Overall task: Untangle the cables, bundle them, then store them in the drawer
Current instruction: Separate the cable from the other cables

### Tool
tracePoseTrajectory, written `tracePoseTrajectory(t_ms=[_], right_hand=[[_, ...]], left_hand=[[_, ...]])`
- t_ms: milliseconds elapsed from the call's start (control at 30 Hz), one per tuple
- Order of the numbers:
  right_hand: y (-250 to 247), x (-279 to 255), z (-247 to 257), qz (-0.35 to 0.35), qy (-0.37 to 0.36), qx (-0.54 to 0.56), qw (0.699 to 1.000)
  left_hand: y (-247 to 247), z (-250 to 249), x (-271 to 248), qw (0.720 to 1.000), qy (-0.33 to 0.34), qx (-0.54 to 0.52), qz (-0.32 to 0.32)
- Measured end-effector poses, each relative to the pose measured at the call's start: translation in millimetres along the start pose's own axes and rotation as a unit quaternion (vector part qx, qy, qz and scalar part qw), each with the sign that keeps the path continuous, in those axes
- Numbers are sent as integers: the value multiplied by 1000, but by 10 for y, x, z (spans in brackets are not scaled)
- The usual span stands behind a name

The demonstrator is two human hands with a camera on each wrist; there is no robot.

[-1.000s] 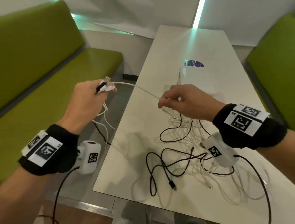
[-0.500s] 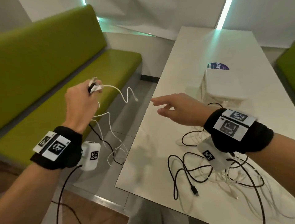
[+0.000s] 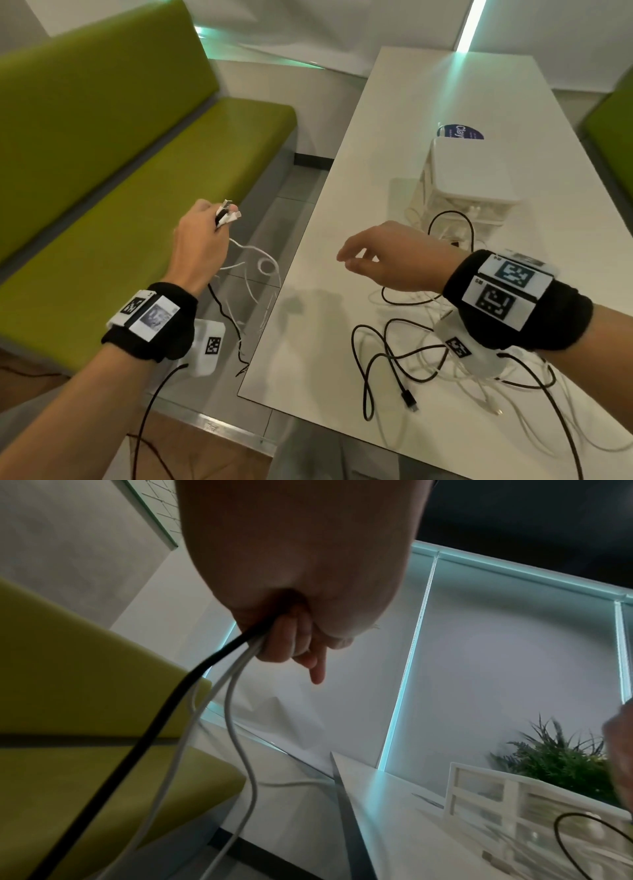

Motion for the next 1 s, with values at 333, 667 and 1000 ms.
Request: tracePoseTrajectory(t_ms=[333,667,1000], right_hand=[[455,-575,-228,112,-6,-55,992],[563,-726,-350,83,-51,13,995],[98,-845,-579,-58,-92,89,990]], left_hand=[[202,-615,-193,985,85,-118,90],[1156,-1199,-938,930,174,48,322],[861,-1206,-596,964,85,-81,239]])
Point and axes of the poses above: each hand's wrist, its own x-axis towards the middle knuckle, its own y-axis out of the palm, z = x × y, the point moved 6 cm from there along x, towards the middle knuckle, and after that the axes turned 4 degrees about y, right-handed, at the moved point
